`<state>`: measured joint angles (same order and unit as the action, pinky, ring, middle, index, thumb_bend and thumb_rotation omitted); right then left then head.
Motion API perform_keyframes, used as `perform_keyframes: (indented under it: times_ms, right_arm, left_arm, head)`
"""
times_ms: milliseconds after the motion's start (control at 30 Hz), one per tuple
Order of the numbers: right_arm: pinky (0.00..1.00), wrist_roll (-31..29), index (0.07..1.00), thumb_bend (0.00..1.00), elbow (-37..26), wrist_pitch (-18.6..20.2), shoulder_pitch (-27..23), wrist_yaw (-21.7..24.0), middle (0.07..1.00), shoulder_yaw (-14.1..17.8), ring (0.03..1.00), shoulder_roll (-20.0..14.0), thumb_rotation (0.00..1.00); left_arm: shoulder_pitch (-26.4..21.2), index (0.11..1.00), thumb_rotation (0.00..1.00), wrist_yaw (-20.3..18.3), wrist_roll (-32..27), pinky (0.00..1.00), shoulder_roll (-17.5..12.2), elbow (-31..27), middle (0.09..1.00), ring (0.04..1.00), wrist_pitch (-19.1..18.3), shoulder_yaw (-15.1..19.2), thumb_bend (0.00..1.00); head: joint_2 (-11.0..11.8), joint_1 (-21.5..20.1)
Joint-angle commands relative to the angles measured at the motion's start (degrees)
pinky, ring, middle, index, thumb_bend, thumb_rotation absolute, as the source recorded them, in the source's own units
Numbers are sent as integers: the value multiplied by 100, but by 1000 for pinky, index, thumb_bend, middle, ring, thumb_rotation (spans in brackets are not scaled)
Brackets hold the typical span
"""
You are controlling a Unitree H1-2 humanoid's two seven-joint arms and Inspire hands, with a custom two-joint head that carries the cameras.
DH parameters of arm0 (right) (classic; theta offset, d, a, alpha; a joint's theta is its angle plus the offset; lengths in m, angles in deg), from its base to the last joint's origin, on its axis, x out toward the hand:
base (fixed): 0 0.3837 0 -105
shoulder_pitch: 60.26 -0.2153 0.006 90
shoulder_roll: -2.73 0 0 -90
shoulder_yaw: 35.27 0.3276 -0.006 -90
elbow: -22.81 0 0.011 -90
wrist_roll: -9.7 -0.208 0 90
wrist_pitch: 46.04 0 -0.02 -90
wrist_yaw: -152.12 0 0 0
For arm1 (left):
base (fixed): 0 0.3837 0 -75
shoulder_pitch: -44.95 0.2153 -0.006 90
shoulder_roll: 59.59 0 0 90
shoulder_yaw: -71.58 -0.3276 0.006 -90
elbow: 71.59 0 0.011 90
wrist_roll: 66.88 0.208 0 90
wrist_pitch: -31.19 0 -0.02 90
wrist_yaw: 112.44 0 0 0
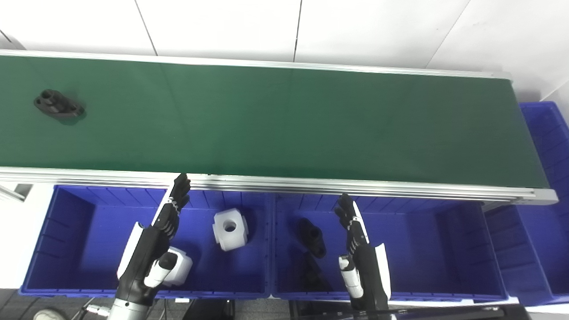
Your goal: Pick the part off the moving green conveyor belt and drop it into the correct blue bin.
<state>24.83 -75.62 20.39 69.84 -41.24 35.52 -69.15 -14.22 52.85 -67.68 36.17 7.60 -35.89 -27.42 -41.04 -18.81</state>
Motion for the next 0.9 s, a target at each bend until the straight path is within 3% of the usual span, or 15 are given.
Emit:
perform_keyframes:
  times_ms: [0, 267, 467, 867]
  right_arm:
    - [946, 57, 998, 871, -157, -310, 41, -44, 961, -103, 935, 223, 1000]
    - [960, 69, 993, 859, -133, -326, 11, -47, 962, -139, 940, 191, 1000]
    - [968, 12, 1000, 872, -142, -330, 2, -69, 962, -125, 935, 169, 1000]
    - [963, 19, 1000, 874, -200, -322, 66, -45, 958, -149, 932, 205, 1000]
  left_arm:
    - [12, 1000, 939, 39, -70, 987, -51, -172, 1000, 1000, 165, 8, 941]
    - [0, 1000, 914, 9, -179, 1000, -78, -206, 1000, 1000, 44, -8, 957]
    - [-33, 1000, 944, 38, 94, 948, -86, -88, 1000, 1000, 358, -5, 979]
    - [-3, 1000, 947, 51, 98, 965, -99, -108, 1000, 1000, 346, -2, 950]
  head:
    - [-1, 5]
    - [42, 27]
    - [41, 119]
    - [20, 62]
